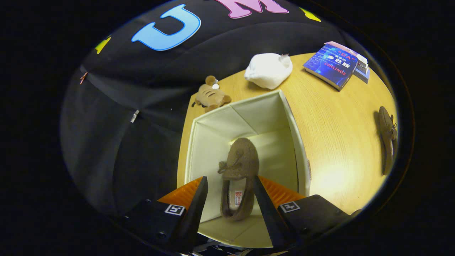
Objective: Open the storage box then place both shoes into the box .Put the left shoe in first, then the right shoe, with the right side of both shoes facing outward in a uniform manner.
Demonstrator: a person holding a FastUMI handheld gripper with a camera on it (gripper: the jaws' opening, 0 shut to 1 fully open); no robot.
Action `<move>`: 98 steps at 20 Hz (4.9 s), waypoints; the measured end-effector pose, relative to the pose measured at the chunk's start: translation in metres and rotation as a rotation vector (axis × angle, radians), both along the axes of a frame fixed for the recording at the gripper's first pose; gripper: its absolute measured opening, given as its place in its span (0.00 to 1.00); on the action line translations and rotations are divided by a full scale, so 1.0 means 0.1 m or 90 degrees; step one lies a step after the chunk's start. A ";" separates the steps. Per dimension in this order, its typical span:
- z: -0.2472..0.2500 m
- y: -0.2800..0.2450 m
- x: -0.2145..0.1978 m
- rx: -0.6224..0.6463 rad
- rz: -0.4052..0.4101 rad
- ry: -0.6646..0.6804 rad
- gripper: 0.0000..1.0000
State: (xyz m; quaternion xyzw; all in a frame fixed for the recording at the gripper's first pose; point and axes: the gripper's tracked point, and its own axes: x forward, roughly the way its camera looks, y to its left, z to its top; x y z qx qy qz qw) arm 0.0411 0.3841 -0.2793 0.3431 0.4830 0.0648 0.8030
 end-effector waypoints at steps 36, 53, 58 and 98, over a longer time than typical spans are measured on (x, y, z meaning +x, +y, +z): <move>-1.87 -4.24 -1.65 -0.245 -0.016 0.277 0.05; -0.01 -2.97 -0.62 -0.078 -0.074 0.089 0.05; 0.39 -1.98 -0.33 -0.010 -0.025 0.062 0.05; 0.92 -2.39 -0.14 -0.299 -0.075 -0.188 0.91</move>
